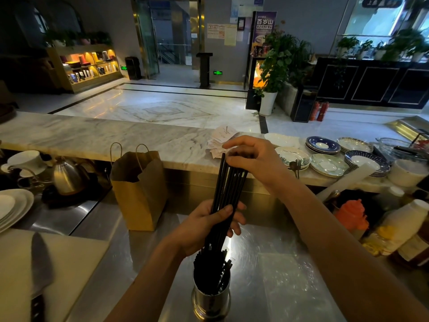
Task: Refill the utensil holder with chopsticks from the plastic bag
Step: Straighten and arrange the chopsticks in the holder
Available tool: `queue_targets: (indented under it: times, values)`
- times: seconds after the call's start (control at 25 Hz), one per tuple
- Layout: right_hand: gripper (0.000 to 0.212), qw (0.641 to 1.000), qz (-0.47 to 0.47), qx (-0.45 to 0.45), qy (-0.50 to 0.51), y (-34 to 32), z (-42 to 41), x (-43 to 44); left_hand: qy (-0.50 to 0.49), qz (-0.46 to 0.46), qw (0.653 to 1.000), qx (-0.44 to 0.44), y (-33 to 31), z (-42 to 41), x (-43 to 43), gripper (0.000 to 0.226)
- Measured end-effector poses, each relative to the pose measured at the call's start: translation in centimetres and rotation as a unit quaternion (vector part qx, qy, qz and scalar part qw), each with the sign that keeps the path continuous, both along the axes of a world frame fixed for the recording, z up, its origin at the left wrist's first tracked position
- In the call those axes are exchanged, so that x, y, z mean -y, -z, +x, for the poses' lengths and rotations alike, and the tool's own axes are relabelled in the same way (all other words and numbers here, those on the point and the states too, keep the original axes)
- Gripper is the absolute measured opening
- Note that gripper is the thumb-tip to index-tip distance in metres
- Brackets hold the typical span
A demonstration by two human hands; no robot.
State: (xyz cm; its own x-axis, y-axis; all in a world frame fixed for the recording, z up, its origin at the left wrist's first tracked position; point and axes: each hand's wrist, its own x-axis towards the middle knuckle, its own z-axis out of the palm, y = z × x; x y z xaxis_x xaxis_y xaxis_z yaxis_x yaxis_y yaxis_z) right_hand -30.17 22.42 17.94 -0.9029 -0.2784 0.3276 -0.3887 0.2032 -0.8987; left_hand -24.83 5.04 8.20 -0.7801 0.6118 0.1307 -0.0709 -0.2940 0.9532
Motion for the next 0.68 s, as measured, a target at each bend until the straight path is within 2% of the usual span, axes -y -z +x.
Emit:
queue_targets:
  times: [0.08,0.28,0.48,0.6,0.68]
  values:
    - [0.02,0.999,0.033,0.008,-0.023,-0.2,0.0,-0.1,0.015,-0.002,1.0,-0.005,0.0,0.1,-0.1,0.026]
    - [0.017,0.998,0.059,0.001,-0.001,-0.6,-0.2,-0.2,0.013,-0.005,1.0,-0.005,0.2,0.0,0.0,0.026]
    - [0.015,0.999,0.027,0.003,0.026,-1.8,-0.5,-0.4,0.007,-0.025,1.0,-0.005,0.5,0.0,0.3,0.028]
    - [0.013,0.994,-0.05,-0.012,0.098,-2.4,-1.2,-1.3,-0.001,-0.025,1.0,0.004,0.8,0.2,0.5,0.027]
    - [0.012,0.969,-0.185,0.011,0.163,-2.3,-1.6,-3.0,-0.025,-0.014,0.999,0.019,1.2,0.2,0.6,0.026]
